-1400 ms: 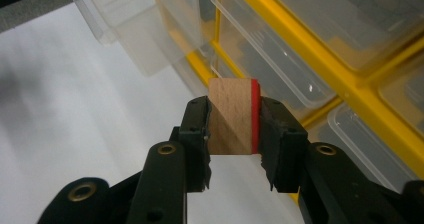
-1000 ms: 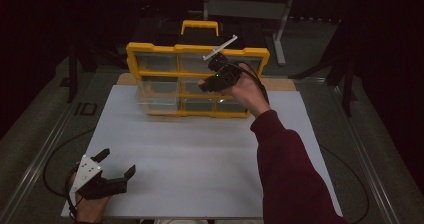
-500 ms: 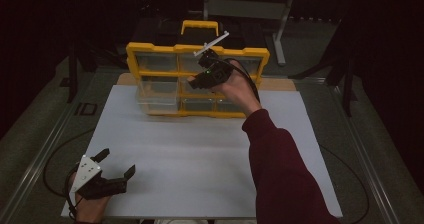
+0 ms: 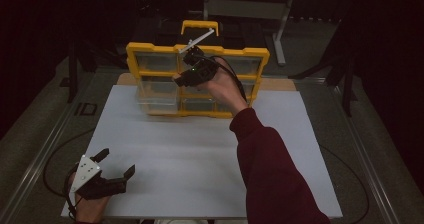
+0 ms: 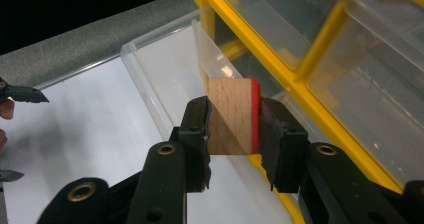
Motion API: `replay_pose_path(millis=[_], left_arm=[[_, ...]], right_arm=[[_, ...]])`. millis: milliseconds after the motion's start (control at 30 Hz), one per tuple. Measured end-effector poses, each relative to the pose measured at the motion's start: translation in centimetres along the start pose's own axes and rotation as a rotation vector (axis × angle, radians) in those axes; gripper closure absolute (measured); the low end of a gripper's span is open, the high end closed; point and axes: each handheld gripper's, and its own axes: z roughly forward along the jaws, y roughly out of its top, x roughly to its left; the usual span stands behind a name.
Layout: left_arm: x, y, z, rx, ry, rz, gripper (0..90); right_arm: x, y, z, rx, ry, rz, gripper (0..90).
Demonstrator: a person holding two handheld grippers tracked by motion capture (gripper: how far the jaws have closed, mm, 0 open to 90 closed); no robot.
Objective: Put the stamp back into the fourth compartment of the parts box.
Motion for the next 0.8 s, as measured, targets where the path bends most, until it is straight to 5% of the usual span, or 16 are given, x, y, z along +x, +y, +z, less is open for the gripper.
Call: replay_pose_path(millis=[800], left_arm=[[0.0,0.0,0.0,-0.006,-0.006,-0.003,0.0]], right_arm=[[0.9,1.0,2.3,-0.025,0.012,0.011,65.8]])
